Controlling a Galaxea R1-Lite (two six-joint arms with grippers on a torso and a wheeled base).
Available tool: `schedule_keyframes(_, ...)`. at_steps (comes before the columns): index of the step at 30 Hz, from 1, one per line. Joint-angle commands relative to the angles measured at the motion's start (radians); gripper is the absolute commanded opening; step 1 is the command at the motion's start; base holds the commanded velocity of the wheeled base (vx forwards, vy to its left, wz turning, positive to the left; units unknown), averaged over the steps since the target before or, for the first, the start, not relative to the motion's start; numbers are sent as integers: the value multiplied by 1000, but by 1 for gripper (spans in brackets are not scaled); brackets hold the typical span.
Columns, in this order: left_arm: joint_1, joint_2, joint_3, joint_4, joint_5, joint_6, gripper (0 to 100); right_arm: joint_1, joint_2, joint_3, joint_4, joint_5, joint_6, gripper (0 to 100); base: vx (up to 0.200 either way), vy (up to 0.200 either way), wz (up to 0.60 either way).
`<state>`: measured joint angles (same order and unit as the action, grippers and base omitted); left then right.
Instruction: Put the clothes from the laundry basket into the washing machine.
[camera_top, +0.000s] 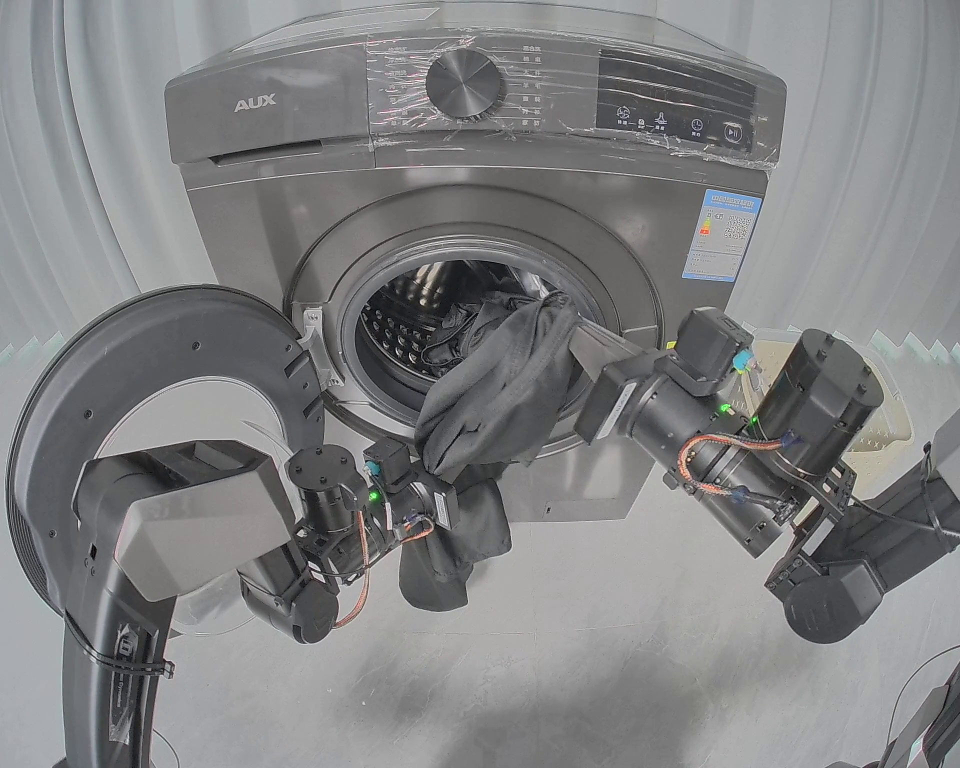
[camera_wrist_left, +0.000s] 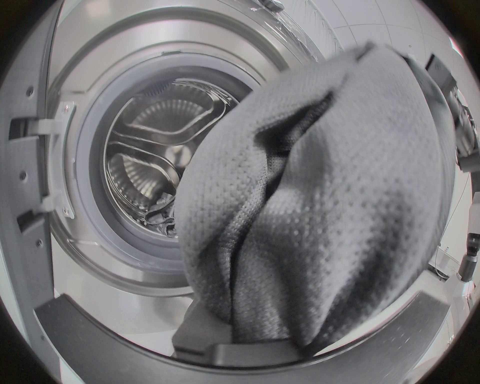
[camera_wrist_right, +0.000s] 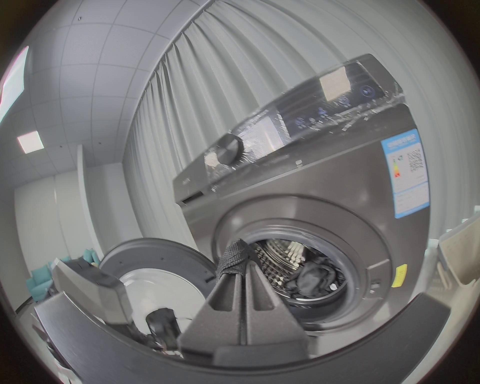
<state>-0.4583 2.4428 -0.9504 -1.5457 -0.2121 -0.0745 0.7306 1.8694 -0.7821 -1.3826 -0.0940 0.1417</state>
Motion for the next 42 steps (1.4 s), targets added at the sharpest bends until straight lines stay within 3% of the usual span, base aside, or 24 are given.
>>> schedule_keyframes(1,17,-94,47,-2,4,1,0,-60,4,67,0,-1,-8,0,0,0,0)
schedule_keyframes(6,18,-151,85,-2,7,1,0,-79,13,118,5,-1,-8,0,0,0,0)
schedule_keyframes(11,26,-251,91,3,22,-7,0,-116,42,230,5,5,-36,0,0,0,0)
schedule_keyframes(19,26,-366,154,10,25,-7,0,-109,68,359,-9,23,-36,0,0,0,0)
schedule_keyframes(24,26,-423,196,3,23,-7,0,-100,77,377,-21,42,-37,0,0,0,0)
schedule_keyframes(25,26,-435,210,3,23,-7,0,-94,77,379,-27,50,-36,100,0,0,0)
schedule_keyframes(31,27,-498,282,-1,16,-8,0,-68,76,449,-21,59,-37,100,0,0,0)
schedule_keyframes(34,56,-541,354,-2,5,-2,0,-53,76,609,-30,71,-53,100,0,0,0)
schedule_keyframes(38,61,-597,452,-4,-38,-7,0,-50,70,705,-30,89,-51,100,0,0,0)
schedule_keyframes(40,63,-616,476,-4,-56,-18,0,-50,68,727,-30,91,-51,100,0,0,0)
schedule_keyframes(41,63,-646,503,-2,-104,-70,0,-50,68,768,-30,103,-53,100,0,0,0)
schedule_keyframes(42,63,-657,512,-2,-116,-84,0,-48,68,782,-32,117,-54,100,0,0,0)
